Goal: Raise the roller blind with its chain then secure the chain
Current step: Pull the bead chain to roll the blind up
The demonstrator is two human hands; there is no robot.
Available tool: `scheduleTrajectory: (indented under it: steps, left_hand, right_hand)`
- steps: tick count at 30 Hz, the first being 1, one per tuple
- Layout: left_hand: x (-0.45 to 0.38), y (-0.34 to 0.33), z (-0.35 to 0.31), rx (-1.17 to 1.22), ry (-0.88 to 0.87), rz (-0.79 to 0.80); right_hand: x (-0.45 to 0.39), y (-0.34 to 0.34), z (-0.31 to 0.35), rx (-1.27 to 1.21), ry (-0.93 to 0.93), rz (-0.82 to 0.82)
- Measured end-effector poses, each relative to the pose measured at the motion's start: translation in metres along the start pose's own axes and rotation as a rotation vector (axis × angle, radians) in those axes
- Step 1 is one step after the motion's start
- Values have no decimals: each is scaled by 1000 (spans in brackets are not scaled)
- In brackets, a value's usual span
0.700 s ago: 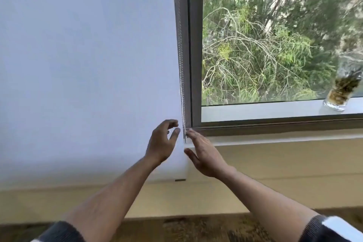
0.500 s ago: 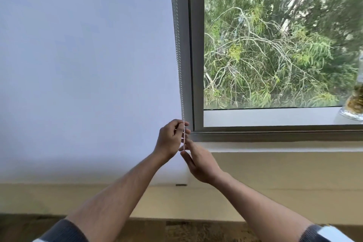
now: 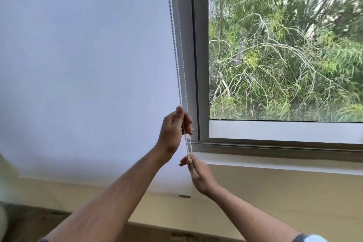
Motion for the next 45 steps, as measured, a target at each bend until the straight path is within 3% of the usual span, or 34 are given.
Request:
scheduleTrajectory:
  steps: [8, 13, 23, 32, 37, 45]
  left_hand:
    - [-1, 1, 12, -22, 12, -125]
    - [2, 4, 23, -23, 58, -140]
    - [7, -8, 37, -36, 72, -119]
    - [26, -7, 67, -86, 158, -52]
    - [35, -11, 87, 1, 221, -5]
    - [37, 4, 104, -241, 94, 115]
  right_hand:
    - [-9, 10, 14, -163, -118, 122]
    - [-17, 22, 27, -263, -127, 28]
    - [-29, 41, 78, -265, 54, -72]
    - [-31, 50, 107, -520, 81, -101]
    - [-36, 51, 131, -550, 164, -108]
    - [-38, 34, 129, -289, 288, -225]
Point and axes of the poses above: each hand's wrist, its own x-axis away from the middle knuckle, its own y-axis out of the back of the hand, z = x × y, the point moved 1 cm from there along -x, towards the middle knuckle, and after that the axes turned 5 degrees about -y, right-handed, at the moved point
